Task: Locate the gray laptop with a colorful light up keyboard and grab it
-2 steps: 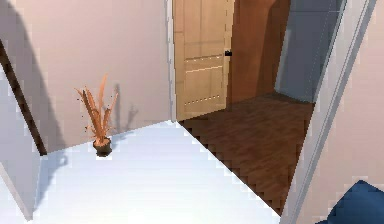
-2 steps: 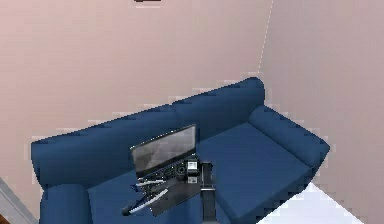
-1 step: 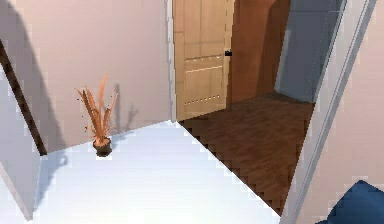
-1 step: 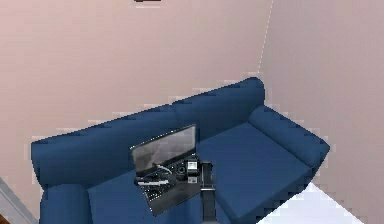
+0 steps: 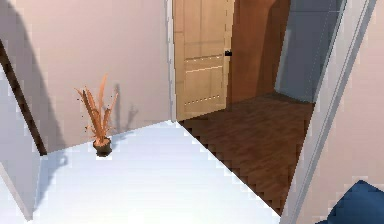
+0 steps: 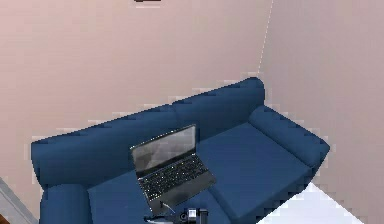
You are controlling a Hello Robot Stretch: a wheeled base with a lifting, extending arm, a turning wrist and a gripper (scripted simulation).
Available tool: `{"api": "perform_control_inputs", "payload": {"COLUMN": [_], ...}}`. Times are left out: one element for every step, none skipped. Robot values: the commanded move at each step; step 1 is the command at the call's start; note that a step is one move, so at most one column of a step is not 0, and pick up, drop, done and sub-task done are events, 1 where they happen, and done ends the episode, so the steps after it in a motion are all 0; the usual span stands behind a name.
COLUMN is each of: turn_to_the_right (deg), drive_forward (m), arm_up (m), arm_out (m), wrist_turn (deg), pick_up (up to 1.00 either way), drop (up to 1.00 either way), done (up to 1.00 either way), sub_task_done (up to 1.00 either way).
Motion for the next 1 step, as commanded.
{"api": "perform_control_inputs", "payload": {"turn_to_the_right": [0.0], "drive_forward": [0.0], "arm_up": [0.0], "arm_out": [0.0], "wrist_turn": [0.0], "pick_up": [1.0], "drop": [0.0], "done": [0.0], "sub_task_done": [0.0]}}
